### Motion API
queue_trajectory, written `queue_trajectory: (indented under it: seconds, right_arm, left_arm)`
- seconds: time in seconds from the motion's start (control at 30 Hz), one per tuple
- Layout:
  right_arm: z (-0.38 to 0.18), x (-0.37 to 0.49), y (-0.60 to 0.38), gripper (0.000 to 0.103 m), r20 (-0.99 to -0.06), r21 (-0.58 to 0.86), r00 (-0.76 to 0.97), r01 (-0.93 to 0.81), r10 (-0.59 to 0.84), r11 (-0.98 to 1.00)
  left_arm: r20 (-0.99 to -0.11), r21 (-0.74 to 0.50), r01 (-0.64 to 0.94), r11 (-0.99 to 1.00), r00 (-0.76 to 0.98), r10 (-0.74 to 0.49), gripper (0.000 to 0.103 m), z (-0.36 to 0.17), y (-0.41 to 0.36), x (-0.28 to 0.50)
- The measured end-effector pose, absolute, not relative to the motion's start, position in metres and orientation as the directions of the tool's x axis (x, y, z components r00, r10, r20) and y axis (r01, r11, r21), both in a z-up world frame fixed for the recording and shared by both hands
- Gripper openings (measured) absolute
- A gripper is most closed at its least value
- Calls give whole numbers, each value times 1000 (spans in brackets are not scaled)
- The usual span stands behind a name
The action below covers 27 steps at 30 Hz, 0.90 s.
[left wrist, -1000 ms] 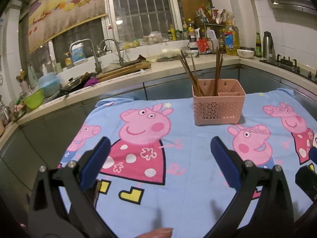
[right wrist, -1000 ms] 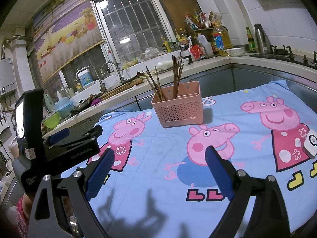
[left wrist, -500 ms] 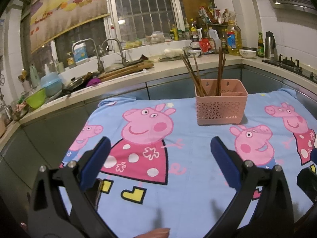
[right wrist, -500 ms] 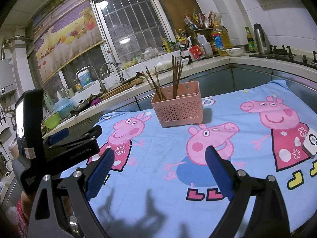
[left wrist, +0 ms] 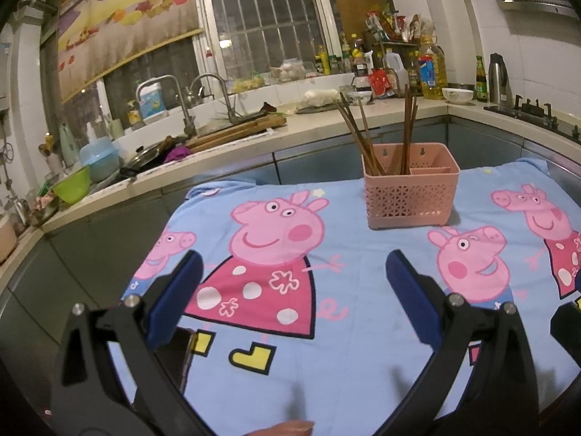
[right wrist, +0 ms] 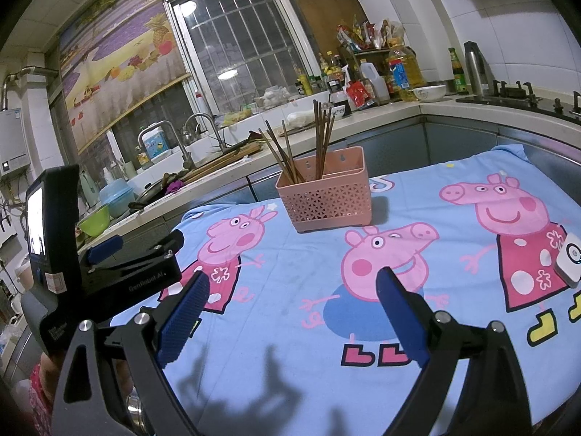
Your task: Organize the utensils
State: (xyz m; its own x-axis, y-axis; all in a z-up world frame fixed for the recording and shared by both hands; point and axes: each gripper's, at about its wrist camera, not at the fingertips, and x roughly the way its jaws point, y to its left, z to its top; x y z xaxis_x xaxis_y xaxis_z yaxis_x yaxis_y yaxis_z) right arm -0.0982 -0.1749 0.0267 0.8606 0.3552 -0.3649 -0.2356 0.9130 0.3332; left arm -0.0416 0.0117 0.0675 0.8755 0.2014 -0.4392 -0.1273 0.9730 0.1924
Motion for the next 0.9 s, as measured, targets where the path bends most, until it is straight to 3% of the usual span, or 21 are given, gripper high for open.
queue_trajectory:
  seconds: [0.9]
  right_arm:
    - [27, -98, -177, 59, -366, 336, 860, -234, 355, 912]
  left_arm:
    - [-481, 203, -70, 977, 862, 161, 97, 53, 9, -41]
